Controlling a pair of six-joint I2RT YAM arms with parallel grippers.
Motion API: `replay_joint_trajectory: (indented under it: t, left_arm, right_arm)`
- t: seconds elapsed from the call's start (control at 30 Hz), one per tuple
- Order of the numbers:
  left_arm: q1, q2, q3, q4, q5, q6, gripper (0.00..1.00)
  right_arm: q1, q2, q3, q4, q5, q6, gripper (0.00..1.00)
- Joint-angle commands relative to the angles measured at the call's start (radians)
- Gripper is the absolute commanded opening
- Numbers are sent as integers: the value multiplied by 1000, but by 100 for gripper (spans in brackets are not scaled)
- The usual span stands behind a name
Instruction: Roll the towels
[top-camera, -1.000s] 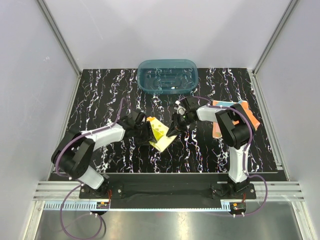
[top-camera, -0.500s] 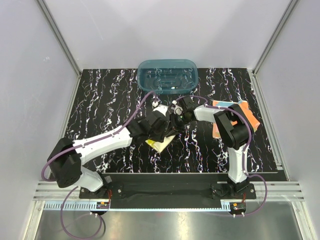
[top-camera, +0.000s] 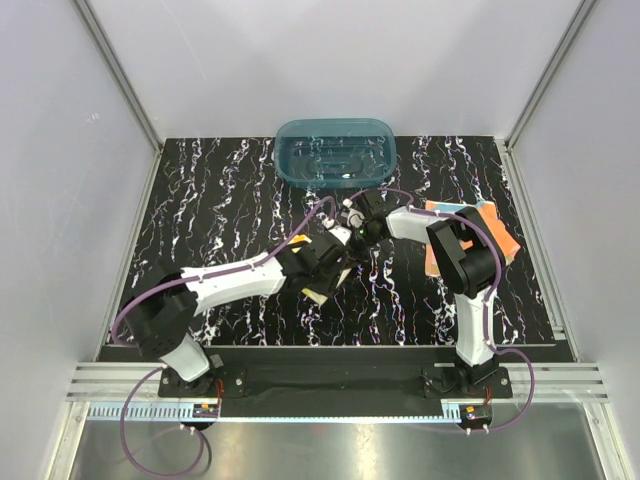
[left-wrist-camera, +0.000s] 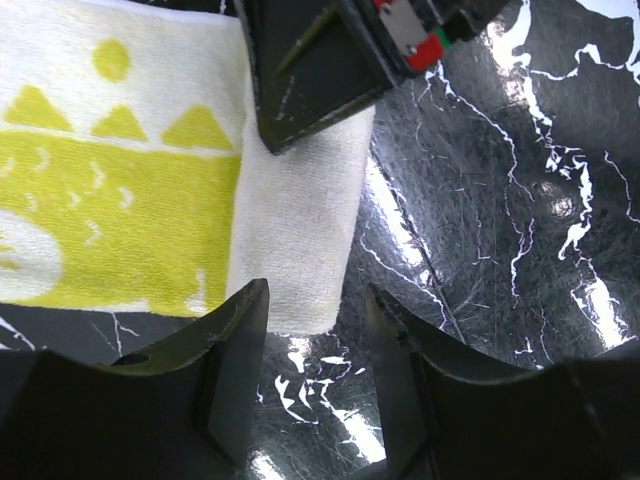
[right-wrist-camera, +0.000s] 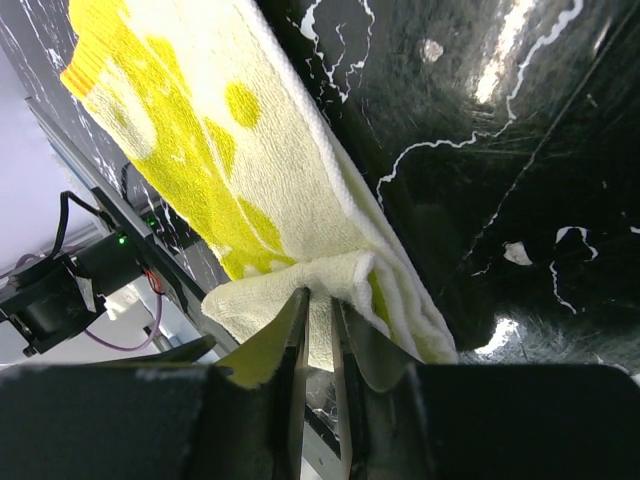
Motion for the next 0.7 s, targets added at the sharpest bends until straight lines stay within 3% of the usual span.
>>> replay_joint_trajectory:
  t: [0.0, 0.43, 0.67]
  left_arm:
    - [-6, 14, -14, 58, 27, 15, 48]
    - [-6, 116, -52, 21, -89, 10, 53]
    - [-6, 158, -60, 15, -74, 16, 53]
  right_arm:
    - [9, 22, 39, -11, 24, -25, 21]
    - [10, 60, 119, -54, 18, -46, 21]
    - [2, 102, 199, -120, 26, -74, 21]
